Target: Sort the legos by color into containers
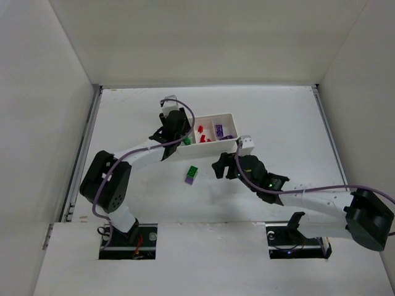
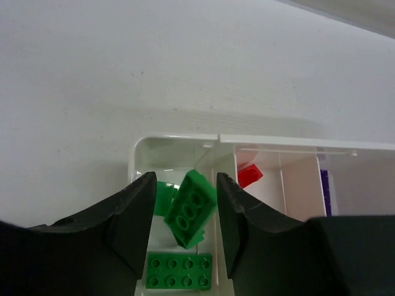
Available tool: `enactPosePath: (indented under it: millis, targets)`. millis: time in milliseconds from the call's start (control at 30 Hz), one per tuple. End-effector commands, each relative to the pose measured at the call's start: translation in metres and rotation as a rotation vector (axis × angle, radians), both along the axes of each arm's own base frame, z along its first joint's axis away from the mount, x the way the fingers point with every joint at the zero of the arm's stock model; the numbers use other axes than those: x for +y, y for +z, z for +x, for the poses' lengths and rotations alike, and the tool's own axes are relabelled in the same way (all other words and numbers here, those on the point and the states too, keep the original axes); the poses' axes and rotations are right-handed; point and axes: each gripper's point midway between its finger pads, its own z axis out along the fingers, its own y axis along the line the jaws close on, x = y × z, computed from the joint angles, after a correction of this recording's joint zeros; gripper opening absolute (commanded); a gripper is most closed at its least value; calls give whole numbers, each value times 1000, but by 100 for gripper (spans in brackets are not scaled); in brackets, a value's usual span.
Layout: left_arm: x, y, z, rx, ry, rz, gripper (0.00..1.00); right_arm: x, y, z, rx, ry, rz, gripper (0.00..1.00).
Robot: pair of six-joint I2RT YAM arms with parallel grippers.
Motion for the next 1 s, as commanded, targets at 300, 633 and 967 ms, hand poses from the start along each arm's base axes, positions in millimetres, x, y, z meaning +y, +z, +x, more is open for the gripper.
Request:
enactPosePath:
  millis: [300, 633, 967]
  targets:
    - [19, 67, -43, -159, 30, -153, 54, 92, 3, -17, -24, 121, -29, 82]
    - [73, 5, -124, -64, 137, -255, 53, 109, -45, 1, 93, -60, -198, 80]
    - [84, -22, -147, -30, 139, -260, 53, 123, -53, 9, 147, -109, -251, 72]
